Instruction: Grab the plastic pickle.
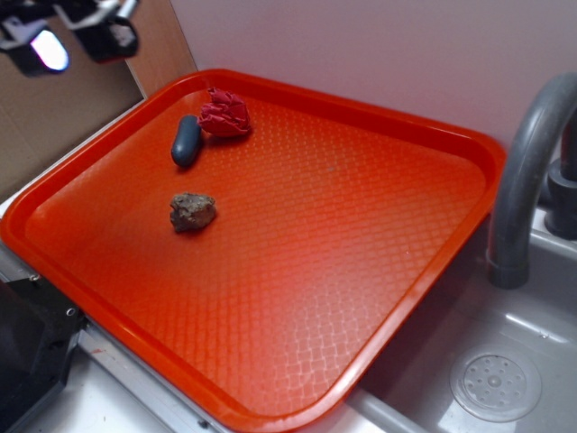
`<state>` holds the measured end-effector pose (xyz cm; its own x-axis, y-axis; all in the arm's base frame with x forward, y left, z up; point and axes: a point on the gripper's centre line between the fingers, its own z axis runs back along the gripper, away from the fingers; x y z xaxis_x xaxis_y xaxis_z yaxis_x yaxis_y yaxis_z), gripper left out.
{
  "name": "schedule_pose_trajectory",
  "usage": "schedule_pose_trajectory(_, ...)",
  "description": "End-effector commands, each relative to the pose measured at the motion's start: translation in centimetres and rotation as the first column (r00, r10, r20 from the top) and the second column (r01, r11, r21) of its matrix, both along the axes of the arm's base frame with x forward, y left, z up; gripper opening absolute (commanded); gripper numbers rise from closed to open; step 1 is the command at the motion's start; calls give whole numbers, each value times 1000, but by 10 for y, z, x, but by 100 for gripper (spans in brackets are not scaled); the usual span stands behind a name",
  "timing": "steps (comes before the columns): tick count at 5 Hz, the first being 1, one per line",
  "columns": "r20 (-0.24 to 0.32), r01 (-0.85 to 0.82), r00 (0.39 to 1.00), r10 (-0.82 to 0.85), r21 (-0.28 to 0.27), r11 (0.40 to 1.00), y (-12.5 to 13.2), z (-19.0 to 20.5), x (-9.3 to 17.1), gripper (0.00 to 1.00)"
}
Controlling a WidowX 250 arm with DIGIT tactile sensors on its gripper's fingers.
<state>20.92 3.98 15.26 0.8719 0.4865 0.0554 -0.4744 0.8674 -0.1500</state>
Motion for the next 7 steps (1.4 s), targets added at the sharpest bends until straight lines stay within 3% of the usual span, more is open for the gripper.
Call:
schedule_pose_trajectory(1, 37, -41, 999, 38, 94, 995, 17, -36, 36, 100)
schedule_pose_trajectory(3, 32, -50, 998, 45, 163, 985, 22, -80, 48, 100)
schedule_pose_trajectory(4, 33, -63, 998, 60, 104, 993, 27, -103, 55, 100)
schedule_pose_trajectory(5, 23, -64, 998, 61, 131, 989, 27, -116, 60, 100)
schedule_pose_trajectory(6, 0, -40, 999, 40, 52, 998, 28, -125, 60, 100)
schedule_pose_trajectory(7, 8, -8, 1000, 7, 57, 998, 22, -125, 55, 83)
